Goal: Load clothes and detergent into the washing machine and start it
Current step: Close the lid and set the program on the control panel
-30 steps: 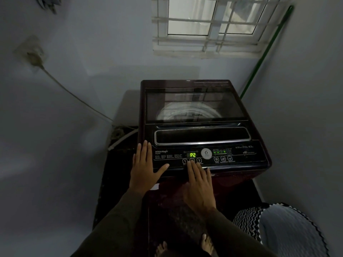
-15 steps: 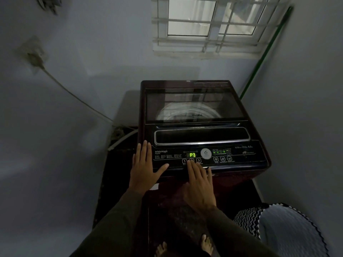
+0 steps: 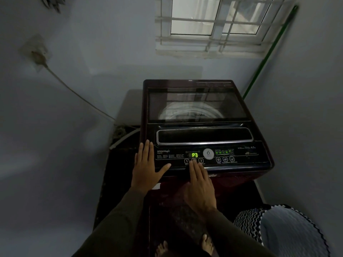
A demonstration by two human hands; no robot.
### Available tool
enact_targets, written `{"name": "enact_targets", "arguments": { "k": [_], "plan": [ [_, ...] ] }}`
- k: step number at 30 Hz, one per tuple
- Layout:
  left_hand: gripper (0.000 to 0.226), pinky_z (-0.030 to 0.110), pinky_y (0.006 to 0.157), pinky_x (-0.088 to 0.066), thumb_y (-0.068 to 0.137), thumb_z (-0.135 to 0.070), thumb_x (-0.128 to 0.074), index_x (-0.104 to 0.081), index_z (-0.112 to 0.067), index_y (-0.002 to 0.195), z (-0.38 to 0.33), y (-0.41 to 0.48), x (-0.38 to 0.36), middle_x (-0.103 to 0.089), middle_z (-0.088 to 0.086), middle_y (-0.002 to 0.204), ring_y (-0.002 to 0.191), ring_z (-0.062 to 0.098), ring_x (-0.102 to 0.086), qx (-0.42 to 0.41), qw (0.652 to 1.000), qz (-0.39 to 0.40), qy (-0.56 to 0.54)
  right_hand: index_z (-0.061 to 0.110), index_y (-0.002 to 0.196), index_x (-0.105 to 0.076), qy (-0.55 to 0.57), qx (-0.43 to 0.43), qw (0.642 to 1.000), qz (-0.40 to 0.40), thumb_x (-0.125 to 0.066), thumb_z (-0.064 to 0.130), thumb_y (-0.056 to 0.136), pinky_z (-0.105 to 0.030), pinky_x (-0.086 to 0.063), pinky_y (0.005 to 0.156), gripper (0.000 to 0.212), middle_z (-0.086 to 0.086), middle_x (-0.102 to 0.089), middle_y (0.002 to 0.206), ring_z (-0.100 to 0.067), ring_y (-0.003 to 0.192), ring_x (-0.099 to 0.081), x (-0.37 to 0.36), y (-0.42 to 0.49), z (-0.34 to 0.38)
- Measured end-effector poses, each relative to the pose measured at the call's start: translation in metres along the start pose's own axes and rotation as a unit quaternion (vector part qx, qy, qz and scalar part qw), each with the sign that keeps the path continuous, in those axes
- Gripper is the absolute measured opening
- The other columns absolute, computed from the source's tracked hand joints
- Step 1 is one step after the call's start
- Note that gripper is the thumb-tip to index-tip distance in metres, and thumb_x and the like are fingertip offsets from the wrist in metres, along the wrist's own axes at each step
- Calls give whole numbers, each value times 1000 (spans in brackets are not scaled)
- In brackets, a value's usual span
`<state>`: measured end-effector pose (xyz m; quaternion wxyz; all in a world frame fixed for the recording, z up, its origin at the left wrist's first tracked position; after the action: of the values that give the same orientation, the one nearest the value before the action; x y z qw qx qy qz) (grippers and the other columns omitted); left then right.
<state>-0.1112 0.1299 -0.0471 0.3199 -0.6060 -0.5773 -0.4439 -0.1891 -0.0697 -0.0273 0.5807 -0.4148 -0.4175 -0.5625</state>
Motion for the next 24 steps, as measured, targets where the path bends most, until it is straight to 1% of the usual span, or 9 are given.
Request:
{"name": "enact_targets", "arguments": {
  "k": [3, 8, 12, 16, 18, 22, 24],
  "plan": [
    [110, 51, 121, -11, 83, -86, -25, -6, -8, 158, 1, 0, -1, 3, 5, 167, 153, 21, 9, -1, 1000, 3, -2, 13, 156, -8, -8, 5, 1000, -11, -43, 32, 90, -41, -26, 119, 77, -1, -6, 164, -17, 151, 0, -2, 0, -2],
    [109, 52, 121, -13, 83, -86, -25, -7, -8, 158, 2, 0, -1, 3, 5, 167, 153, 22, 9, -3, 1000, -3, -2, 15, 156, -11, -11, 18, 1000, -6, -57, 31, 89, -38, -28, 115, 82, 1, -10, 164, -16, 149, -6, 1, 1, -9],
    [108, 53, 121, -16, 84, -84, -28, -9, -7, 157, 2, 0, -2, 0, 6, 167, 153, 22, 7, -4, 1000, -5, 3, 10, 153, -20, -22, 25, 999, -17, -65, 25, 84, -40, -34, 114, 84, -5, -24, 160, -22, 147, -20, 0, 0, -10],
    [107, 53, 121, -17, 85, -83, -30, -8, -7, 157, 2, 0, -2, 1, 6, 167, 153, 22, 8, -2, 1000, -7, 3, 9, 154, -19, -26, 22, 999, -16, -56, 31, 88, -40, -28, 118, 79, -6, -21, 161, -23, 149, -15, -2, 3, -8],
    [107, 53, 121, -18, 85, -83, -31, -10, -7, 157, 2, 0, -3, -1, 6, 167, 153, 22, 7, -4, 1000, -11, 4, 9, 154, -18, -33, 24, 999, -15, -53, 33, 90, -40, -28, 119, 78, -5, -19, 162, -22, 150, -13, -4, 3, -7],
    [107, 53, 121, -18, 85, -84, -29, -10, -7, 157, 2, 0, -2, -2, 6, 167, 153, 22, 7, -3, 1000, -9, 5, 9, 153, -22, -21, 18, 999, -28, -58, 30, 87, -41, -32, 116, 78, -6, -22, 161, -22, 149, -16, -4, 2, -7],
    [107, 53, 121, -18, 85, -84, -29, -10, -7, 157, 2, 0, -2, -1, 6, 167, 153, 22, 7, -4, 1000, -11, 4, 8, 153, -22, -9, 17, 999, -29, -58, 29, 88, -41, -32, 117, 77, -6, -22, 161, -22, 149, -16, -4, 1, -6]
  ]
}}
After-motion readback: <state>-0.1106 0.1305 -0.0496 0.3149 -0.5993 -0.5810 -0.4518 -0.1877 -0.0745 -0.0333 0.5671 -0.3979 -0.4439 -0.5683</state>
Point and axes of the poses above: each hand's wrist, its own y-axis towards the middle knuckle, its own x-axis out of the back of the hand, z = x × y, the point moved 1 cm from there along y, towards the middle knuckle
